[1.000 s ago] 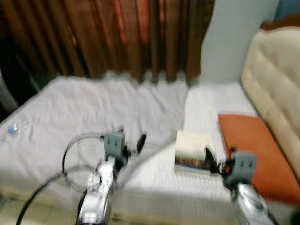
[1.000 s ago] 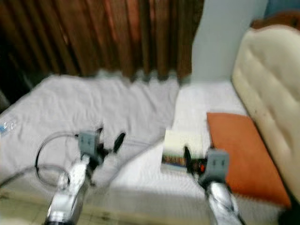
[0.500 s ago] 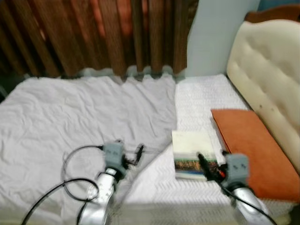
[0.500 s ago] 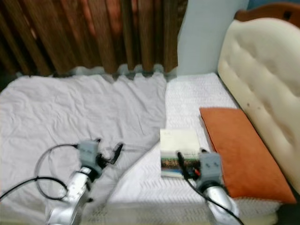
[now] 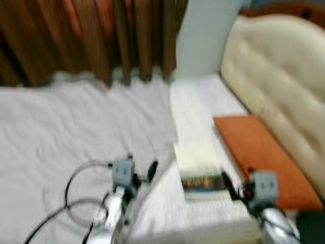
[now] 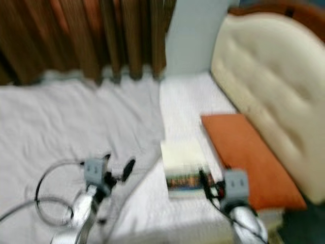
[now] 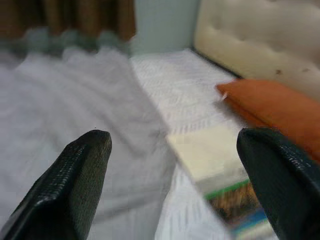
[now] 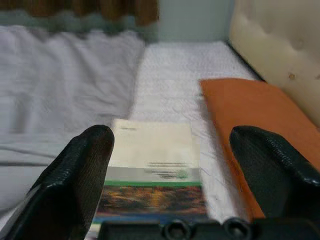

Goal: Clean up the room

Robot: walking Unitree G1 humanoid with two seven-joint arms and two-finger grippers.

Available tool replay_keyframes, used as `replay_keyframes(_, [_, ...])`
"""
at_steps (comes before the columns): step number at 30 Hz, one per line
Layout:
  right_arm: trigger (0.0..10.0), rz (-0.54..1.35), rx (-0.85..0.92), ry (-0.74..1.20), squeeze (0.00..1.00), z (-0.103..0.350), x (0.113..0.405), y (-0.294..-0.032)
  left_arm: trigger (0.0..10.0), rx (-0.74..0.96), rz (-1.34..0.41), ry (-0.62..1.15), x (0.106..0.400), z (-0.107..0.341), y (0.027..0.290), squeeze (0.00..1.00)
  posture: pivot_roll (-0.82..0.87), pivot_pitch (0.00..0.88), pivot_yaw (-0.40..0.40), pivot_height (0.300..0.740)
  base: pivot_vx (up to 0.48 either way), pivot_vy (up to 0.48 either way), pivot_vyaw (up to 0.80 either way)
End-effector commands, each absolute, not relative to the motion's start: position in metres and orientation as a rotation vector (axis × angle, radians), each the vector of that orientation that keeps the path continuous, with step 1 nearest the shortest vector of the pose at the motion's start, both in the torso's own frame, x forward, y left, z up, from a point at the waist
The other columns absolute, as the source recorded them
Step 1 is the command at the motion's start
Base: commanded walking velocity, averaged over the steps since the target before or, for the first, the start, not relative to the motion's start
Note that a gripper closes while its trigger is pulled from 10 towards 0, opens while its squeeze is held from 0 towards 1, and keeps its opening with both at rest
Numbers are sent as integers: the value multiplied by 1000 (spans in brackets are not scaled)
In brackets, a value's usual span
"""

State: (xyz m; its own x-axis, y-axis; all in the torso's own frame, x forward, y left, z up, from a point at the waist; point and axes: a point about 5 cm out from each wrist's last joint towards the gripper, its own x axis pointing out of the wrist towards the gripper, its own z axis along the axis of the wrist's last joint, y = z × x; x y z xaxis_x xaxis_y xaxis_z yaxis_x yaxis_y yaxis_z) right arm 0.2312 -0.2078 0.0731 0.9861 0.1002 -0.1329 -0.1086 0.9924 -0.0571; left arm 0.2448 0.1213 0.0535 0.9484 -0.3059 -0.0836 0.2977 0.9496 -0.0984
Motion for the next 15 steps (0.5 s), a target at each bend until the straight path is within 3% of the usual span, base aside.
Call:
replay_keyframes(1, [10000,109,-49,139,0,73,229,-209,10000,-81,-328,62,250,63,116,0,-161,95,-31,740,0,0,0])
replay_keyframes(9, [10000,122,-74,123,0,73,236,-204,10000,-96,-329,49,264,70,111,0,-152,76,-14,740,0,-420,0])
replay_keyframes(15, [10000,123,-92,119,0,74,240,-209,10000,-109,-314,64,265,67,114,0,-152,68,-10,740,287,-381,0])
